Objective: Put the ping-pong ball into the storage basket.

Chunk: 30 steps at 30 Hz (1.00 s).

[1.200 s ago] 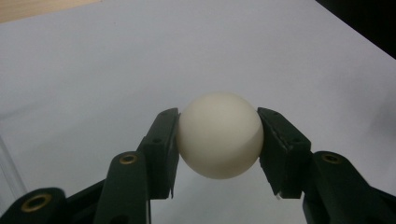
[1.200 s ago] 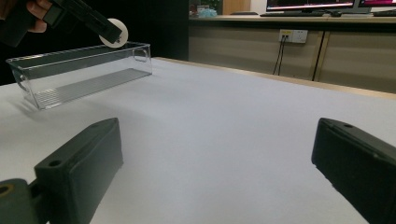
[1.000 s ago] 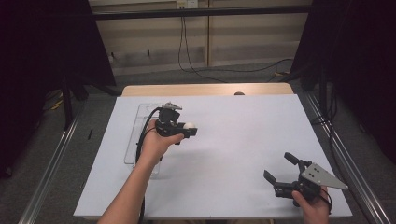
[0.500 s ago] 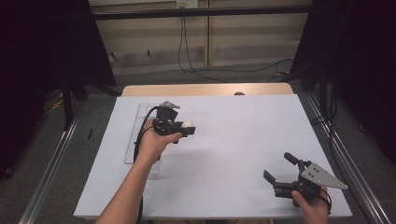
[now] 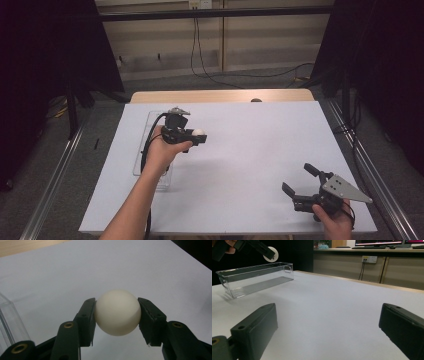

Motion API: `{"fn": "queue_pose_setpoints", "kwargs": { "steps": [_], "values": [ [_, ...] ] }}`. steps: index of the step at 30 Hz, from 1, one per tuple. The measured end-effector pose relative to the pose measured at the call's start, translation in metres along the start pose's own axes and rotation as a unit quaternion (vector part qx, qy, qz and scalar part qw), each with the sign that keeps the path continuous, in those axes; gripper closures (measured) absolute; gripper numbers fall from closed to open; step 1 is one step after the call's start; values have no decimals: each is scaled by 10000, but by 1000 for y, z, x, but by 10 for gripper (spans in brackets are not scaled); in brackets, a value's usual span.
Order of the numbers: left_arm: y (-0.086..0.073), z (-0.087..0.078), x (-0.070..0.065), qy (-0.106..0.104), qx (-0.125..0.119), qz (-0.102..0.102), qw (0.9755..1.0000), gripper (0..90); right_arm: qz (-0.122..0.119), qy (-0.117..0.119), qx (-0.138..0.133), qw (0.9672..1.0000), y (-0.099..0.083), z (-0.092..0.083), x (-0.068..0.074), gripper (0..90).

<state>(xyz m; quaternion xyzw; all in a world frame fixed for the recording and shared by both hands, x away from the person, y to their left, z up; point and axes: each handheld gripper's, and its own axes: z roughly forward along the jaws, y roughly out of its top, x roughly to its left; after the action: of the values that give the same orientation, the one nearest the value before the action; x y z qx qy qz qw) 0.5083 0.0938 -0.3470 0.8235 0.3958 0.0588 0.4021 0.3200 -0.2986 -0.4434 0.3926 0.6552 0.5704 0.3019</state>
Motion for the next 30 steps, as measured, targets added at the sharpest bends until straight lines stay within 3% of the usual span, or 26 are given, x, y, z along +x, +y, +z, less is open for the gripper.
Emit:
{"fn": "queue_pose_setpoints", "kwargs": {
  "steps": [1, 6, 8, 10, 11, 13, 17, 24, 25, 27, 30],
  "values": [
    [0, 0, -1, 29, -54, -78, 10000, 512, -16, 0, 9, 10000, 0, 0, 0, 16],
    [1, -3, 3, 51, 111, 98, 9999, 512, -53, 8, 19, 10000, 0, 0, 0, 16],
    [1, -2, 2, 48, -21, -42, 10000, 512, -75, 7, 12, 10000, 0, 0, 0, 16],
    [1, -3, 3, 41, -19, -28, 10000, 512, -64, -16, 12, 10000, 0, 0, 1, 16],
    [1, -5, 4, 85, 52, 75, 9999, 512, -80, -12, 11, 10000, 0, 0, 1, 16],
    [1, -4, 3, 63, -57, -81, 9999, 513, -78, -12, 6, 10000, 1, 0, 1, 16],
    [2, -7, 6, 100, 37, -13, 9999, 512, -80, -16, 8, 10000, 0, 0, 1, 16],
    [1, -9, 7, 99, -42, -98, 9999, 512, -74, -25, -1, 10000, 0, 0, 1, 16],
    [1, -9, 8, 132, -13, 3, 9999, 513, -58, -38, -4, 10000, 0, 0, 1, 16],
    [1, -10, 8, 100, -39, -75, 9999, 513, -110, -13, -3, 9999, 0, 0, 1, 16],
    [1, -11, 10, 136, -8, 0, 9999, 512, -97, -2, 13, 10000, 0, 0, 1, 16]
  ]
}}
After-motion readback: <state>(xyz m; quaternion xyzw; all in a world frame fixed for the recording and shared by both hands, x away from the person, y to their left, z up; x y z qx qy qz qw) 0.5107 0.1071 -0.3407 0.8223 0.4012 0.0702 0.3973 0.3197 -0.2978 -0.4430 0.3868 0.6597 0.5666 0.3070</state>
